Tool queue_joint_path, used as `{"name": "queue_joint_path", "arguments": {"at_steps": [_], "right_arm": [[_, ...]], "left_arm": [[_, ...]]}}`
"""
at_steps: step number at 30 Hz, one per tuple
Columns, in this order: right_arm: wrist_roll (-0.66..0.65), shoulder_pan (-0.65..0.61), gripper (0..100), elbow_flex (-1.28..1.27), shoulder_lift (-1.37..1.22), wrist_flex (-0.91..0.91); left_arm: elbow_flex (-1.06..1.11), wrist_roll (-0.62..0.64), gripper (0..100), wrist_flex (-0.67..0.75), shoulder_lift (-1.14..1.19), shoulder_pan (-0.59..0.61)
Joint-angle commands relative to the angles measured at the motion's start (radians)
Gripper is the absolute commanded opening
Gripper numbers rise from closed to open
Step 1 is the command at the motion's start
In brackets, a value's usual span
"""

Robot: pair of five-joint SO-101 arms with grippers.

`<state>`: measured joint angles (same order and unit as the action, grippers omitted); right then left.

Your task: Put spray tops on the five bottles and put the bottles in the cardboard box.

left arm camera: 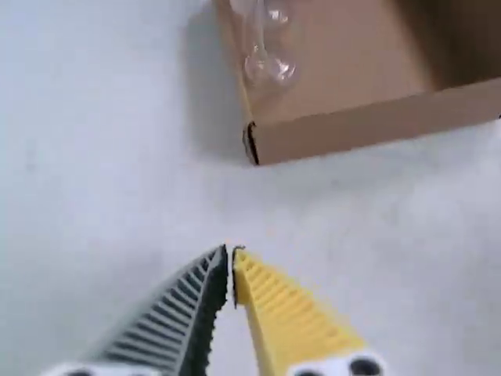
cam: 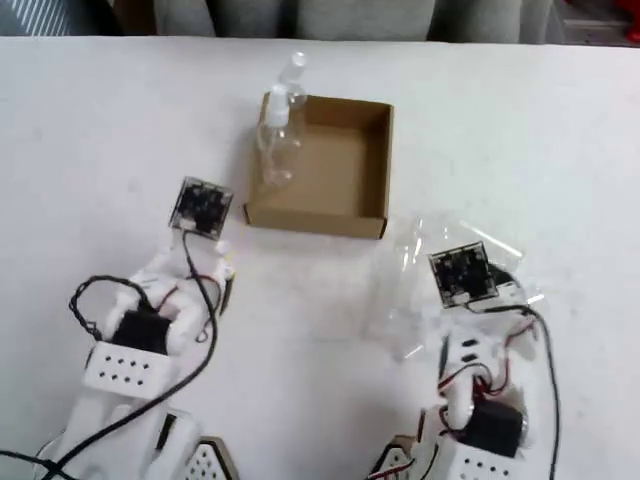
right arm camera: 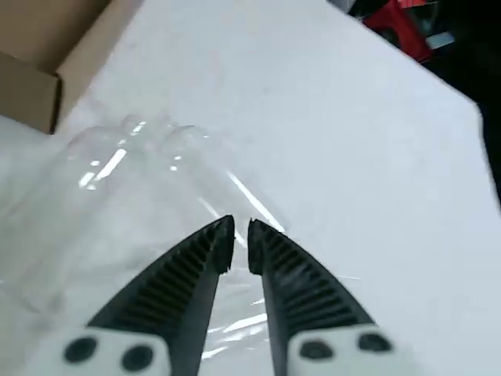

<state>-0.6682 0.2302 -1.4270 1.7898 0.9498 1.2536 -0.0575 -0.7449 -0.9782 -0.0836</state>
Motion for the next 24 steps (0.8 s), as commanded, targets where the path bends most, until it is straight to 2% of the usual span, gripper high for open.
{"name": "queue_joint_path", "arguments": {"at_steps": [1, 5, 8, 12, 15, 18, 21, 24], "right_arm": [[-0.132, 0.087, 2.4, 0.144, -0.111, -0.021], [-0.213, 0.140, 2.4, 0.334, -0.435, 0.012], [-0.302, 0.162, 2.5, 0.592, -0.762, 0.180], [-0.631, 0.180, 2.6, 0.950, -1.116, 0.509], [-0.858, 0.180, 2.6, 1.102, -1.259, 0.704], [-1.066, 0.182, 4.3, 1.105, -1.294, 0.777], [-1.192, 0.196, 17.3, 1.005, -1.273, 0.776], [-1.367, 0.220, 28.5, 0.882, -1.224, 0.771]], "left_arm": [[0.035, 0.000, 2, 0.069, -0.024, 0.081], [0.098, -0.008, 2, 0.132, -0.024, 0.137], [0.137, -0.009, 2, 0.178, -0.024, 0.154], [0.160, -0.009, 2, 0.206, -0.024, 0.150], [0.160, -0.009, 3, 0.209, -0.024, 0.148], [0.161, -0.011, 3, 0.207, -0.024, 0.148], [0.161, -0.012, 3, 0.206, -0.024, 0.148], [0.161, -0.078, 2, 0.207, -0.024, 0.148]]}}
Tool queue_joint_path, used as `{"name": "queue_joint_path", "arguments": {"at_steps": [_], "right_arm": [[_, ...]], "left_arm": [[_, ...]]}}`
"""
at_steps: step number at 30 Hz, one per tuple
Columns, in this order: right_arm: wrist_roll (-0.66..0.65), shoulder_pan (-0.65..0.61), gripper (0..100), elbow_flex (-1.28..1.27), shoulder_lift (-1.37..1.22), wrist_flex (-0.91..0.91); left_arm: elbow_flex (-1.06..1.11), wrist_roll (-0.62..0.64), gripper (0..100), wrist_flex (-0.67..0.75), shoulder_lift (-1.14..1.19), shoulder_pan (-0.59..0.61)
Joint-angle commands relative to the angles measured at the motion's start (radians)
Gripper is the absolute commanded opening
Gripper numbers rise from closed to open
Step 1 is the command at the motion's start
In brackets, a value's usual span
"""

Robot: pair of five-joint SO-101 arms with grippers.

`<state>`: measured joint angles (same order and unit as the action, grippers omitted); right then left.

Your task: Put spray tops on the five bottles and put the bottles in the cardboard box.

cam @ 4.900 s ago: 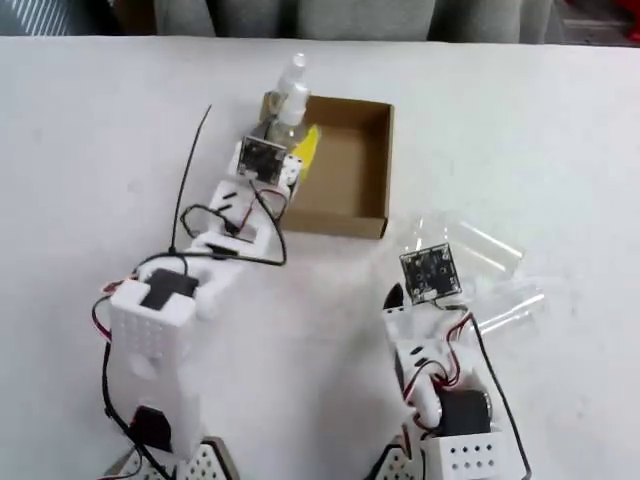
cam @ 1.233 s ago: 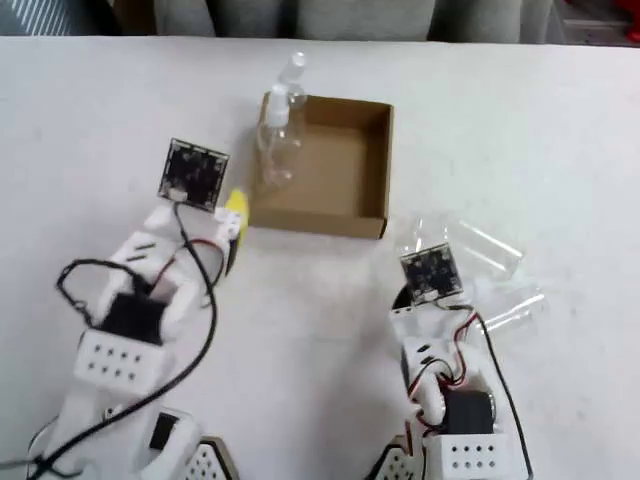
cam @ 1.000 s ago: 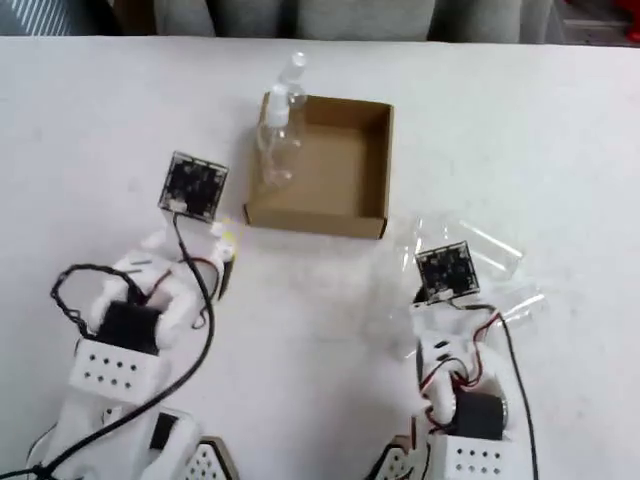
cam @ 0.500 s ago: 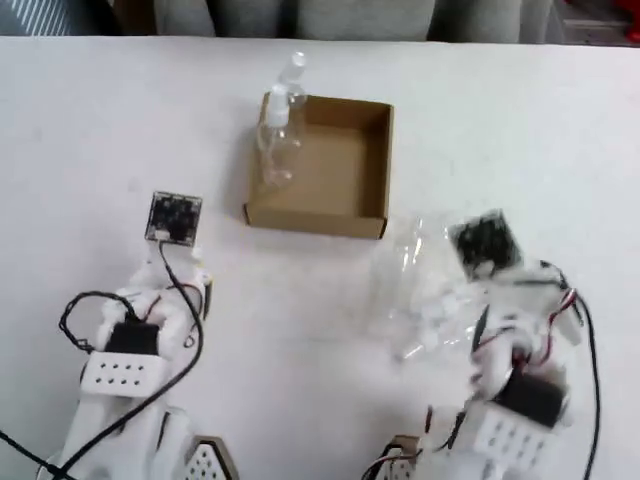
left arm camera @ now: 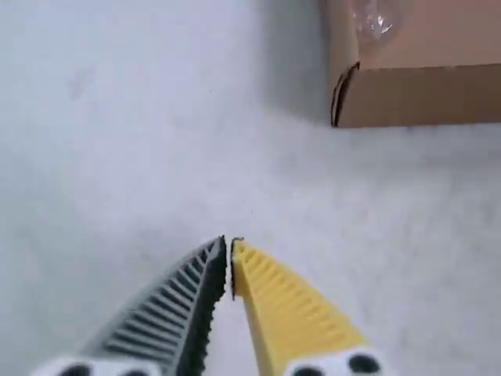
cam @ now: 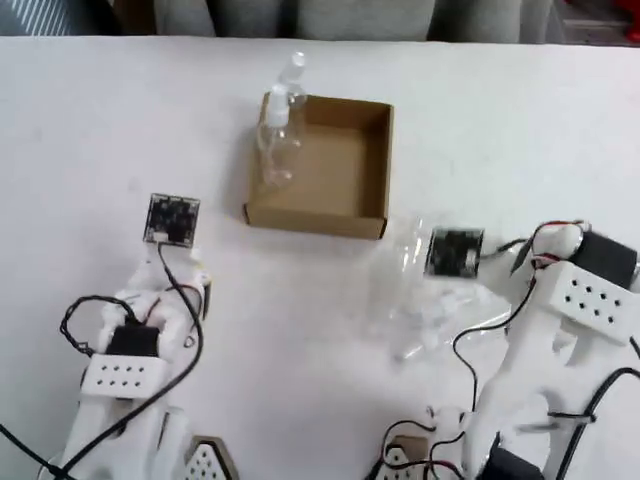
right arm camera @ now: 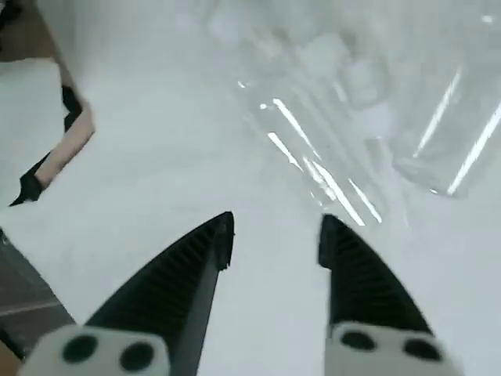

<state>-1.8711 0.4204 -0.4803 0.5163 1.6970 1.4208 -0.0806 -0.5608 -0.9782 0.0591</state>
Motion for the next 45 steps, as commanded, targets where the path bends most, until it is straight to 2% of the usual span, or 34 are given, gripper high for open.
{"name": "queue_joint_path", "arguments": {"at_steps": [1, 5, 12, 16, 21, 23, 26, 27, 29, 34, 37, 41, 45], "right_arm": [[-0.230, 0.051, 29.8, -0.115, 0.070, 0.005], [-0.416, 0.107, 29.6, -0.330, 0.162, -0.171], [-0.423, 0.090, 29.6, -0.631, 0.211, -0.584], [-0.422, 0.047, 29.5, -0.674, 0.209, -0.616], [-0.361, -0.007, 28.2, -0.689, 0.209, -0.627], [-0.354, -0.012, 21.4, -0.690, 0.209, -0.627], [-0.348, -0.008, 3.3, -0.690, 0.209, -0.657], [-0.328, -0.007, 0.3, -0.689, 0.209, -0.677], [-0.250, -0.002, 4.8, -0.686, 0.213, -0.740], [-0.012, -0.008, 1.9, -0.661, 0.220, -0.905], [0.153, -0.008, 1.5, -0.592, 0.220, -0.923], [0.555, -0.012, 1.5, -0.450, 0.219, -0.909], [1.013, -0.073, 1.5, -0.252, 0.211, -0.720]], "left_arm": [[-0.006, -0.072, 2, 0.023, -0.024, 0.005], [-0.005, -0.092, 2, 0.023, -0.024, 0.004], [-0.005, -0.098, 2, 0.023, -0.024, 0.004], [-0.005, -0.098, 2, 0.023, -0.024, 0.004], [0.003, -0.100, 2, 0.026, -0.027, 0.004], [0.014, -0.100, 2, 0.052, -0.030, 0.004], [0.023, -0.100, 2, 0.074, -0.027, 0.004], [0.023, -0.100, 2, 0.074, -0.027, 0.004], [0.023, -0.100, 2, 0.074, -0.027, 0.004], [0.021, -0.100, 2, 0.074, -0.027, 0.004], [0.021, -0.100, 2, 0.074, -0.027, 0.004], [0.021, -0.095, 2, 0.074, -0.027, 0.004], [0.021, -0.092, 2, 0.074, -0.028, 0.005]]}}
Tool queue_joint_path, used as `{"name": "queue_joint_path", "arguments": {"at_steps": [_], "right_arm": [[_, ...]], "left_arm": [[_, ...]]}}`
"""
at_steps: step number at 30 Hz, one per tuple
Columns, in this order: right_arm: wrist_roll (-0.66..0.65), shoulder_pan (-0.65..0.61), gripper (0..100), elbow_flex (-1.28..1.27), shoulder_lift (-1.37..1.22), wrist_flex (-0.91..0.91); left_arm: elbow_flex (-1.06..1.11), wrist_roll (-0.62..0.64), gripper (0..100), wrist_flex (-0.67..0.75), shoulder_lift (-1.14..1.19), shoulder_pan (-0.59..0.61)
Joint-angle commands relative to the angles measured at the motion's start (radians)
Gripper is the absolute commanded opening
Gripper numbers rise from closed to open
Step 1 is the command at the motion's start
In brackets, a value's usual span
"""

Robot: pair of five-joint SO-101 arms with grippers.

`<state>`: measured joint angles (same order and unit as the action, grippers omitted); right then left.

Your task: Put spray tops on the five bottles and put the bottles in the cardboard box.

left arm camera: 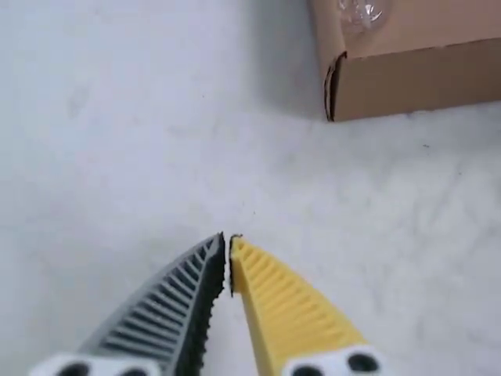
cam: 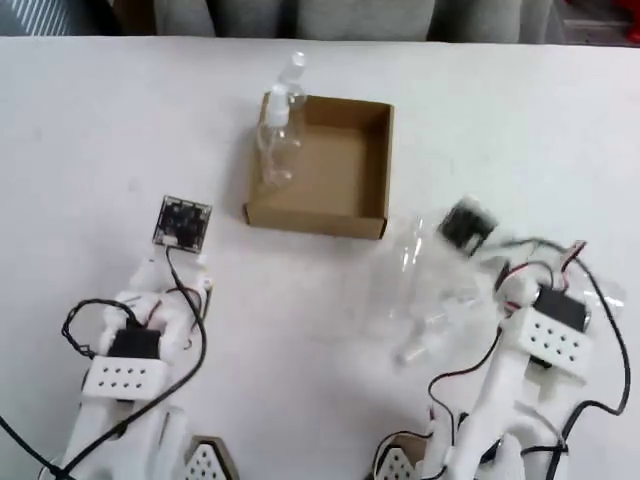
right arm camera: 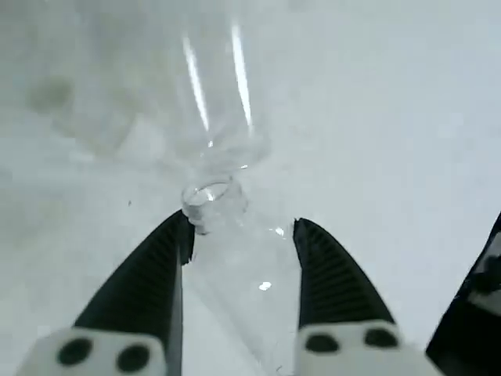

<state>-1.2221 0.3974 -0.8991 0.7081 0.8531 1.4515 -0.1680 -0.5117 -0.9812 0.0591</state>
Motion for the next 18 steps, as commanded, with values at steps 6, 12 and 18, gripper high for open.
{"name": "queue_joint_path", "arguments": {"at_steps": [6, 12, 18], "right_arm": [[0.767, -0.294, 1.5, 0.459, 0.019, 0.510], [1.224, -0.682, 1.5, 0.586, 0.010, 0.610], [1.539, -0.978, 1.5, 0.589, -0.188, 0.493]], "left_arm": [[-0.009, -0.005, 2, 0.025, -0.028, 0.010], [-0.009, -0.003, 2, 0.018, -0.028, 0.010], [-0.014, -0.003, 2, 0.018, -0.028, 0.044]]}}
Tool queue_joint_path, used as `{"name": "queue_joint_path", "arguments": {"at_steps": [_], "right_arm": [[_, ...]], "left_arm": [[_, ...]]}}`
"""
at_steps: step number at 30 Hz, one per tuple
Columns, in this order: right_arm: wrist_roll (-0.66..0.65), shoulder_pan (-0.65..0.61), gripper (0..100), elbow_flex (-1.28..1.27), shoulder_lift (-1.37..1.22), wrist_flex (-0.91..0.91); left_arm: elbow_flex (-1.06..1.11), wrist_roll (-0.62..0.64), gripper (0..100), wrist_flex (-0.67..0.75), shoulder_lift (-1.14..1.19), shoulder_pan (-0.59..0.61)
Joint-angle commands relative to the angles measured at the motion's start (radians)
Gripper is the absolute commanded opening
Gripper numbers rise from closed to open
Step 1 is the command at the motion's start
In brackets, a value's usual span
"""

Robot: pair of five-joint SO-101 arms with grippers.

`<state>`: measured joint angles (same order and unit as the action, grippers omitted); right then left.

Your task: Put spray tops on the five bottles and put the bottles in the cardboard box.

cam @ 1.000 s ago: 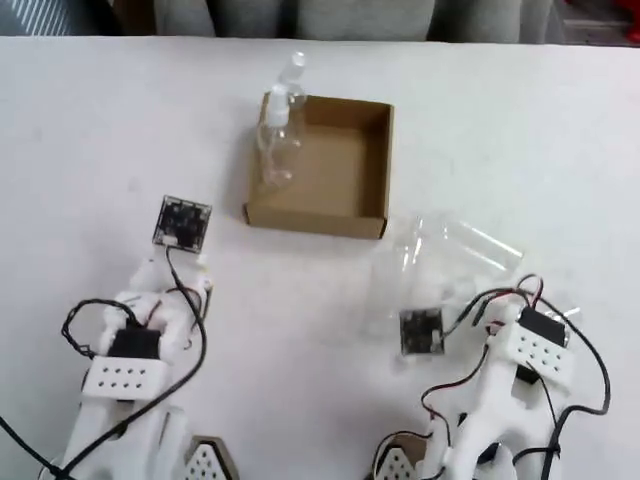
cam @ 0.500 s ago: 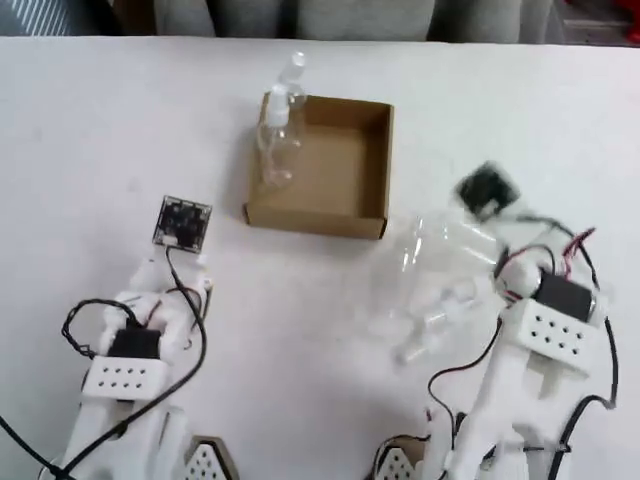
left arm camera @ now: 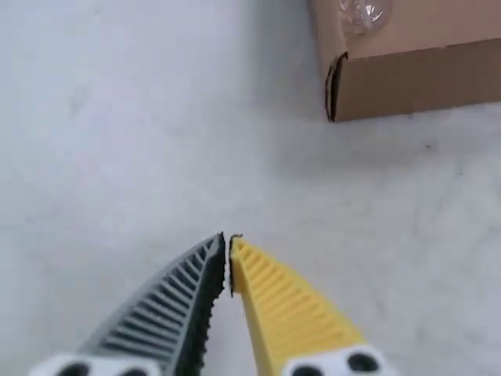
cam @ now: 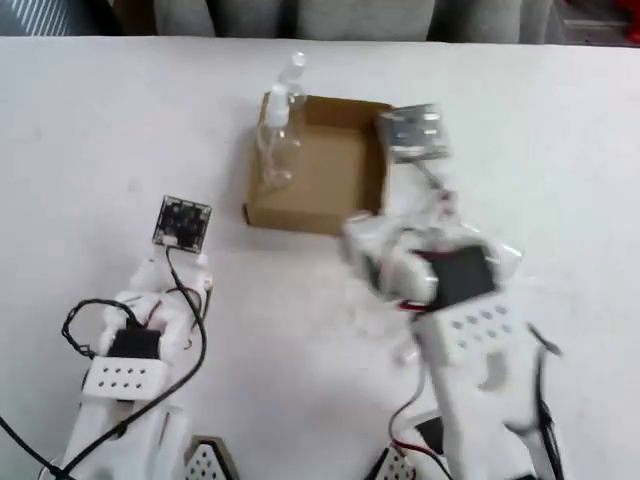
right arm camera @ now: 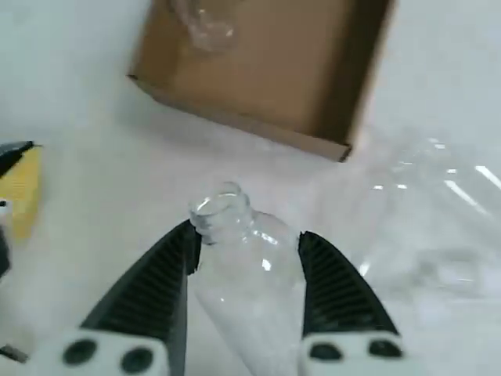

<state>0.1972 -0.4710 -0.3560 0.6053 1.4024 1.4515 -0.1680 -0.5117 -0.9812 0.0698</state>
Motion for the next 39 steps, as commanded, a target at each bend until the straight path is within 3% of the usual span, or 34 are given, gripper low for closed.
{"name": "queue_joint_path", "arguments": {"at_steps": [1, 7, 18, 22, 31, 34, 39], "right_arm": [[0.152, -0.131, 1.5, 0.046, -0.130, -0.071], [0.247, -0.288, 1.5, 0.043, -0.355, -0.113], [0.242, -0.282, 1.5, 0.040, -0.550, -0.251], [0.167, -0.283, 2.2, 0.043, -0.572, -0.262], [0.149, -0.283, 32.4, 0.044, -0.568, -0.254], [0.097, -0.283, 33.3, 0.066, -0.567, -0.246], [-0.041, -0.275, 33.0, 0.187, -0.567, -0.085]], "left_arm": [[-0.015, -0.003, 2, 0.023, -0.028, 0.044], [-0.015, -0.003, 2, 0.025, -0.028, 0.048], [-0.017, -0.003, 2, 0.026, -0.028, 0.044], [-0.017, -0.003, 2, 0.026, -0.028, 0.044], [-0.015, -0.003, 2, 0.026, -0.028, 0.042], [-0.012, -0.003, 2, 0.026, -0.028, 0.042], [-0.014, -0.003, 3, 0.026, -0.030, 0.041]]}}
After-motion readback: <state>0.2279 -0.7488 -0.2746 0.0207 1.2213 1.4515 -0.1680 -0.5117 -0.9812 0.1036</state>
